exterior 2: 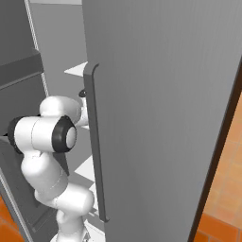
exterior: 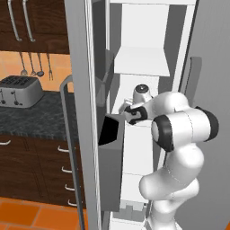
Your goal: Take the meat container that has the chicken drumstick and place it on the second highest rack of the freezer. Then take the vegetable container that has the onion and sweet potato and place it on the highest rack of the freezer.
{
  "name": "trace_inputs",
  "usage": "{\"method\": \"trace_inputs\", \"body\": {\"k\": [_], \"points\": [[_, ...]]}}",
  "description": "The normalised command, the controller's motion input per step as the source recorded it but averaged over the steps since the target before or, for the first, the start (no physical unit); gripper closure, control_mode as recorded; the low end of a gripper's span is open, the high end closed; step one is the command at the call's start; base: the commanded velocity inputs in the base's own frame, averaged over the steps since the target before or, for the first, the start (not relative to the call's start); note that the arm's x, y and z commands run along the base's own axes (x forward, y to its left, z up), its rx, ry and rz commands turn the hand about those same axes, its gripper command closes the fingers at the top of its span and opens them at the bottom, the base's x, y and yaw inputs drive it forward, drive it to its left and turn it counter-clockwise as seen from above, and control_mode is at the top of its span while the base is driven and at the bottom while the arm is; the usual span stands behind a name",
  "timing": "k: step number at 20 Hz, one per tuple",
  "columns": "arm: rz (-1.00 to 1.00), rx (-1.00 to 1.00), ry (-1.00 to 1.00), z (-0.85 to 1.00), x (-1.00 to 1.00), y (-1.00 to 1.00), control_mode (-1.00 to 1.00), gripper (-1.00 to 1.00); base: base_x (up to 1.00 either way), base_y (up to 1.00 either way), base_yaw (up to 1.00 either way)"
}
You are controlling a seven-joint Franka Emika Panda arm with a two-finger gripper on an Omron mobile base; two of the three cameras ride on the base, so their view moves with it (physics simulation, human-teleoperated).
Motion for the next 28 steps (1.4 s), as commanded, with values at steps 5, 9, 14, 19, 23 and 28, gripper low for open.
{"method": "trace_inputs", "body": {"k": [5, 9, 14, 19, 23, 28], "points": [[0.0, 0.0, -0.11, -0.22, 0.26, -0.04, -1.0, -1.0, 0.0, 0.0, 0.0], [0.0, 0.0, -0.25, -0.16, -0.08, 0.0, -1.0, -1.0, 0.0, 0.0, 0.0], [0.0, 0.0, -0.19, 0.21, -0.3, 0.0, -1.0, -1.0, 0.0, 0.0, 0.0], [0.0, 0.0, -0.01, 0.63, -0.76, 0.15, -1.0, -1.0, 0.0, 0.0, 0.0], [0.0, 0.0, 0.0, 0.81, -0.77, 0.13, -1.0, -1.0, 0.0, 0.0, 0.0], [0.0, 0.0, 0.07, 0.86, -0.88, 0.01, -1.0, -1.0, 0.0, 0.0, 0.0]]}}
